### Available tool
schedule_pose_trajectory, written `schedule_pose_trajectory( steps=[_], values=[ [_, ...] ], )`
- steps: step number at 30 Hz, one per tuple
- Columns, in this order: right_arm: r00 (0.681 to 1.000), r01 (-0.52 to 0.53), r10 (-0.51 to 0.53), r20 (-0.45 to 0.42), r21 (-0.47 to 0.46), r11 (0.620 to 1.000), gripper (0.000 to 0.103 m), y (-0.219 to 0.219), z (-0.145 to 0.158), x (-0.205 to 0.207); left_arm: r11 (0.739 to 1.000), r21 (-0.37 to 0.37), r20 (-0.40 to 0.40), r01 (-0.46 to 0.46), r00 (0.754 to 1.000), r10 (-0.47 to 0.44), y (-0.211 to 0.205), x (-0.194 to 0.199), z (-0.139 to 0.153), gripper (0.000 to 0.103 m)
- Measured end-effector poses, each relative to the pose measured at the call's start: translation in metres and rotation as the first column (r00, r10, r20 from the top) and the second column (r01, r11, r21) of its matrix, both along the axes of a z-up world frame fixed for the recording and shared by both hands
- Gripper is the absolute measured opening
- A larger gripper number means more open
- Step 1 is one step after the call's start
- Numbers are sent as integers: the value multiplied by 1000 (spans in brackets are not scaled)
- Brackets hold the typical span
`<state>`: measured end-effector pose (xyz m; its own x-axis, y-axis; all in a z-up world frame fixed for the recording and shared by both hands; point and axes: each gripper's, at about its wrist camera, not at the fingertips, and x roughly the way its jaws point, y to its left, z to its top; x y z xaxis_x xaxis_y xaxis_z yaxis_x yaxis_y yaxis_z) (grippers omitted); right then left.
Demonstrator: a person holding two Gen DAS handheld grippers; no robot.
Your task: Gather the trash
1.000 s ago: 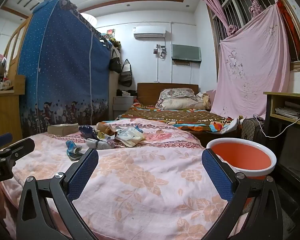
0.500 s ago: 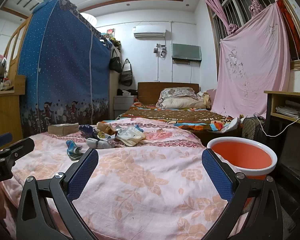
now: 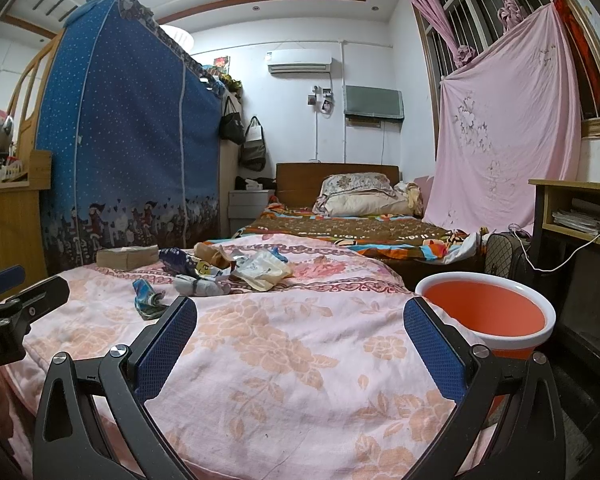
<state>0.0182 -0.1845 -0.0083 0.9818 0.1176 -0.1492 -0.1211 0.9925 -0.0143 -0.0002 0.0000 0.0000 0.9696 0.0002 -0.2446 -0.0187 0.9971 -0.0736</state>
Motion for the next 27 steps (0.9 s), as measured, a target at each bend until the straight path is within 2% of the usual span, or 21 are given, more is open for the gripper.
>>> schedule_pose_trajectory(
  steps=[27],
  values=[
    [1000,0,0,-4,1,1000,103,2,-1,1,1000,3,0,-1,1000,1,0,0,0,92]
  ],
)
